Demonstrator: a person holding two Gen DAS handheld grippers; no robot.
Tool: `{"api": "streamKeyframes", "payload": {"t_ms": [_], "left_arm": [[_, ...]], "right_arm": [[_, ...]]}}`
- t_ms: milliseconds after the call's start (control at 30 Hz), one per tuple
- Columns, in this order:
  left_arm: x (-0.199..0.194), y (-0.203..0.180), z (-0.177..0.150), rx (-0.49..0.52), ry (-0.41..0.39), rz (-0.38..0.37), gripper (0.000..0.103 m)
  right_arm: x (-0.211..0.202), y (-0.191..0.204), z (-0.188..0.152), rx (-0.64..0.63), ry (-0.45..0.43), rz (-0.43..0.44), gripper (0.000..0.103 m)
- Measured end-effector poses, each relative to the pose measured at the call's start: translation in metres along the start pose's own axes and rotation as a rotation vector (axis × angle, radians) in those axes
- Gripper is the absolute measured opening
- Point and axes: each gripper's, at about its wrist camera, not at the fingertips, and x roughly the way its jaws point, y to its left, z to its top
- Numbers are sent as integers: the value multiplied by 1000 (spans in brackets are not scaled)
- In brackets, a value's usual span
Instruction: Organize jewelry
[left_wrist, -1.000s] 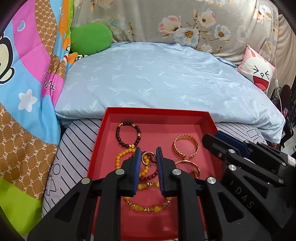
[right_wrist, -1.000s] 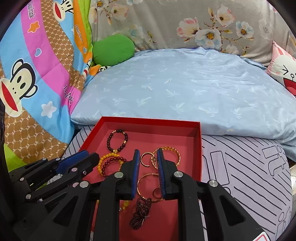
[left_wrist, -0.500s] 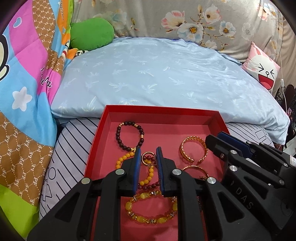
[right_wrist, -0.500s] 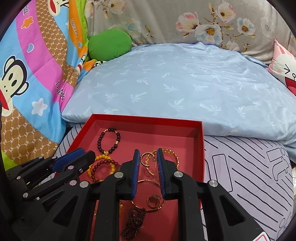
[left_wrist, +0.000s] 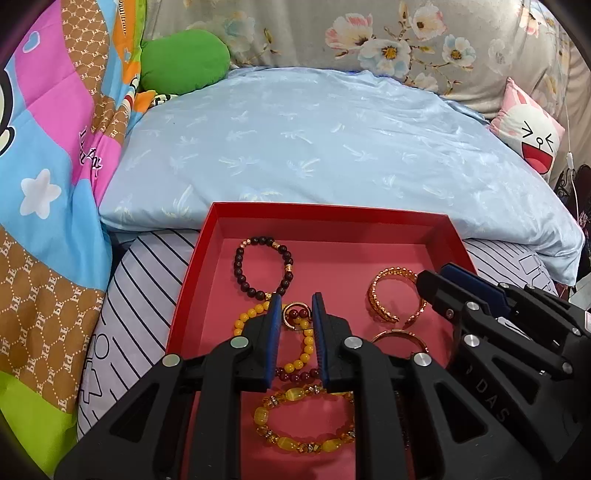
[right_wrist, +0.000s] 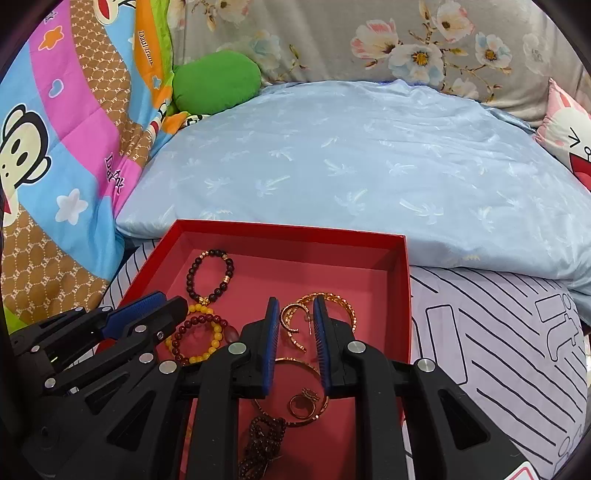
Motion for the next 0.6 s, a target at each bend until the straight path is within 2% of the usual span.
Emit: {"api": "streamKeyframes", "payload": {"t_ms": [600], "left_arm": [[6,2,1,-4,1,1,17]], "right_arm": [[3,1,-1,-7,6,-6,18]]}}
